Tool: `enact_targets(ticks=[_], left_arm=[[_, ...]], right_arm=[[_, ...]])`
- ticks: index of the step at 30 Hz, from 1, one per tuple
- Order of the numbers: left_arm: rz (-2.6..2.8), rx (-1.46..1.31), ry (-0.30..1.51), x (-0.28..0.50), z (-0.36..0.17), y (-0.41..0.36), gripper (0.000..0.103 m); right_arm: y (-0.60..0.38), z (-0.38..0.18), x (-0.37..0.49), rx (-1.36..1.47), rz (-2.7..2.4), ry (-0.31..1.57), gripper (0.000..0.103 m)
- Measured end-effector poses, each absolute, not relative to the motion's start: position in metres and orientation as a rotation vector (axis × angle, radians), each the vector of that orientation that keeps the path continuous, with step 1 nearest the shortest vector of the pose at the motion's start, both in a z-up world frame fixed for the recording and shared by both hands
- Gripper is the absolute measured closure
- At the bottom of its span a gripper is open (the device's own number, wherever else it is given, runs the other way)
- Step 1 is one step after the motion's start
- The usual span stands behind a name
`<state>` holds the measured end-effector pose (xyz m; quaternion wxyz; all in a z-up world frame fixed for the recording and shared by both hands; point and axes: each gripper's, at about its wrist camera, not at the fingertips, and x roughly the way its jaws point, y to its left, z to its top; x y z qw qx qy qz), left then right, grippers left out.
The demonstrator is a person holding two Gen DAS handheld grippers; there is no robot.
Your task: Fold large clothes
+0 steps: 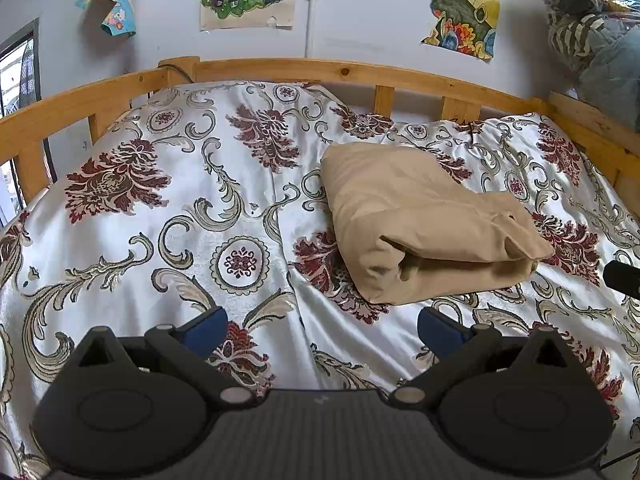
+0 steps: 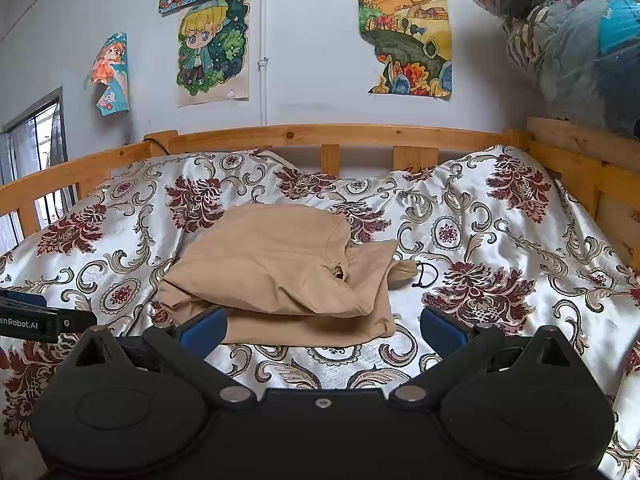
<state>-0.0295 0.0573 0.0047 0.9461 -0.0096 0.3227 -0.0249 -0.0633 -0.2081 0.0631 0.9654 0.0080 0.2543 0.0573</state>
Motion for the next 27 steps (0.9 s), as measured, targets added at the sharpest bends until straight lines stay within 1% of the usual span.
enact_targets(ticks=[27], left_arm=[[-0.056, -0.017, 0.648, -0.0328, 0.0065, 0.0546, 0.001]], right_arm=[[-0.2084, 0.0628, -0.0626, 0.016, 0.119, 0.517, 0.001]])
